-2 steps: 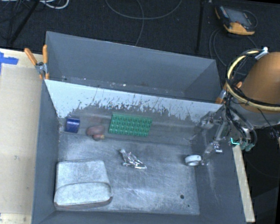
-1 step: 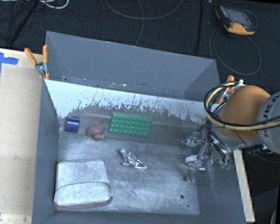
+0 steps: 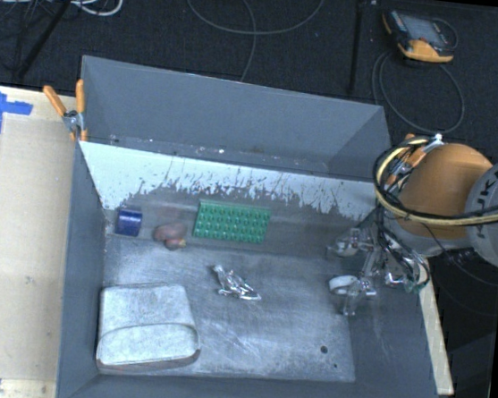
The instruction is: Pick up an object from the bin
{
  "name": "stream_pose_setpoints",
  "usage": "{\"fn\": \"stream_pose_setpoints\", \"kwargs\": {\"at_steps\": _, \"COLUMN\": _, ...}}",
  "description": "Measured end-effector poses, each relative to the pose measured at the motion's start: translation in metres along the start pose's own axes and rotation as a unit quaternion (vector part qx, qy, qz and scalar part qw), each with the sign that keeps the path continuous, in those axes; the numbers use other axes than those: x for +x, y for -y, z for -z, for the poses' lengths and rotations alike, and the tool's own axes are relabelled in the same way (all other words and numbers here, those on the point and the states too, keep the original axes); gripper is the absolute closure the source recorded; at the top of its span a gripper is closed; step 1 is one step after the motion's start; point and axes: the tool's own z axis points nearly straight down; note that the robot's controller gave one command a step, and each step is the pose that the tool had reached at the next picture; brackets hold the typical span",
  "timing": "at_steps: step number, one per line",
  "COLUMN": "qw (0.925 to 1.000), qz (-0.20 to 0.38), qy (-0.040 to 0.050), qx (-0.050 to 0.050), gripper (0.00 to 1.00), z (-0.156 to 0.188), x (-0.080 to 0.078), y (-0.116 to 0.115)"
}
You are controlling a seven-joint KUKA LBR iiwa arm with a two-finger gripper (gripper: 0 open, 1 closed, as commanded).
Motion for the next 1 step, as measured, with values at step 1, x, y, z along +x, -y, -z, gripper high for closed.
{"fn": "stream_pose_setpoints", "kwargs": {"at_steps": 1, "qw": 1.0, "qz": 0.002, "qy": 0.0002, "qx": 0.001, "gripper": 1.0, "z": 0.0031, "x": -0.0012, "y": 0.0002}}
